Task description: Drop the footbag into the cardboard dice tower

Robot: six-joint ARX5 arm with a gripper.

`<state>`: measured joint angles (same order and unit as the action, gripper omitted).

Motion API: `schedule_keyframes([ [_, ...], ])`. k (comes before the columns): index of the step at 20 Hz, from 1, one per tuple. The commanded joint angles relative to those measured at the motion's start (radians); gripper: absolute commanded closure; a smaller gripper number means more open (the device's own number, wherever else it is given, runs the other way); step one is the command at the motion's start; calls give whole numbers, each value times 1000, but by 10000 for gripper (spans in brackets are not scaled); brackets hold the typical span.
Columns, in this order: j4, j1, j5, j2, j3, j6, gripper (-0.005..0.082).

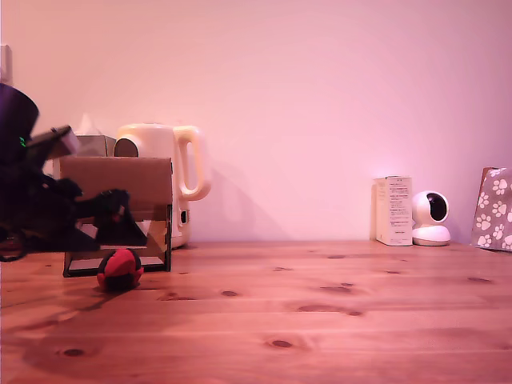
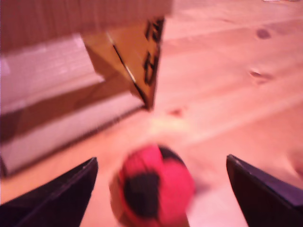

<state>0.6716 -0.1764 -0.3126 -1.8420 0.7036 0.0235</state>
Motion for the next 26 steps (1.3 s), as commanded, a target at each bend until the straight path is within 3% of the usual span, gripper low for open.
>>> schedule_keyframes([
  [1,-14,-3,1,-50,12,-5,-21],
  [3,-38,-3,0,-70,31,-5,-1],
  [5,-63,-3,0,-77,37,-5,103],
  [6,-68,-3,0,-77,38,-5,204],
  [8,-73,-3,1,-77,38,-5,499],
  [10,-72,-3,0,-77,39,-5,666],
  [12,-76,-3,-2,-71,43,-3,679],
  [17,-213,-3,-66,47,51,3,679],
  [26,-342,-3,-68,368,52,3,679],
])
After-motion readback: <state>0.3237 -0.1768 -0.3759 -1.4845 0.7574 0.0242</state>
